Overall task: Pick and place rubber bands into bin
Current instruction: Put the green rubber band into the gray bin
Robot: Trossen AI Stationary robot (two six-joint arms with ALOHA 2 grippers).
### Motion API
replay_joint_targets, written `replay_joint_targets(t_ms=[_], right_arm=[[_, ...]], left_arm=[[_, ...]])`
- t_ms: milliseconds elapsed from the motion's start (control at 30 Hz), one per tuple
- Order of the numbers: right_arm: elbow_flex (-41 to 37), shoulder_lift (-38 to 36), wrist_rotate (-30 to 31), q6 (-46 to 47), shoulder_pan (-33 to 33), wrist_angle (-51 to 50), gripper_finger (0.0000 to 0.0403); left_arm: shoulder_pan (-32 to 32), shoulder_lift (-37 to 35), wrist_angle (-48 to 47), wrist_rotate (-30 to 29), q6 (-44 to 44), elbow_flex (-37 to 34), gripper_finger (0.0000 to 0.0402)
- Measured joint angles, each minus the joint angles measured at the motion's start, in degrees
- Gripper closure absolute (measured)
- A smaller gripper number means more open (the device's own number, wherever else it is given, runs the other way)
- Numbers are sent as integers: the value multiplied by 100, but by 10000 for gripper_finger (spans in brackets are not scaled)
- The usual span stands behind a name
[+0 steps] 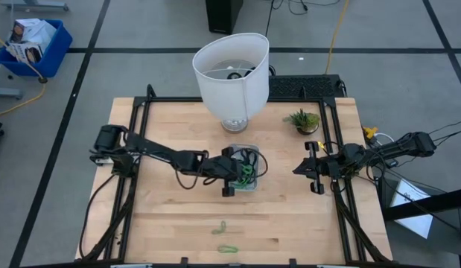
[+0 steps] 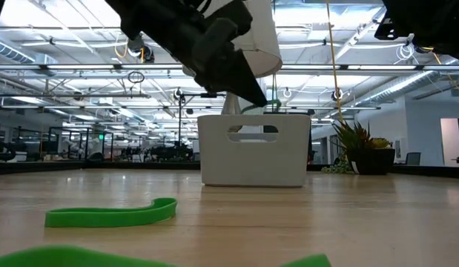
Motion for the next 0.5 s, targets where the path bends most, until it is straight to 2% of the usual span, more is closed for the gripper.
replay_joint_targets(t_ms=[133, 267, 367, 500], right_arm=[[0, 0, 2, 0, -1, 0, 403], [2, 0, 14, 0, -1, 0, 403], [0, 0, 20, 0, 0, -2, 403], [0, 0, 20, 0, -2, -2, 403]], left_arm=[[49, 27, -73, 2, -139, 23, 388], [145, 27, -93, 146, -377, 23, 360], [151, 27, -63, 477, -383, 23, 324], [126, 27, -110, 483, -378, 23, 259]])
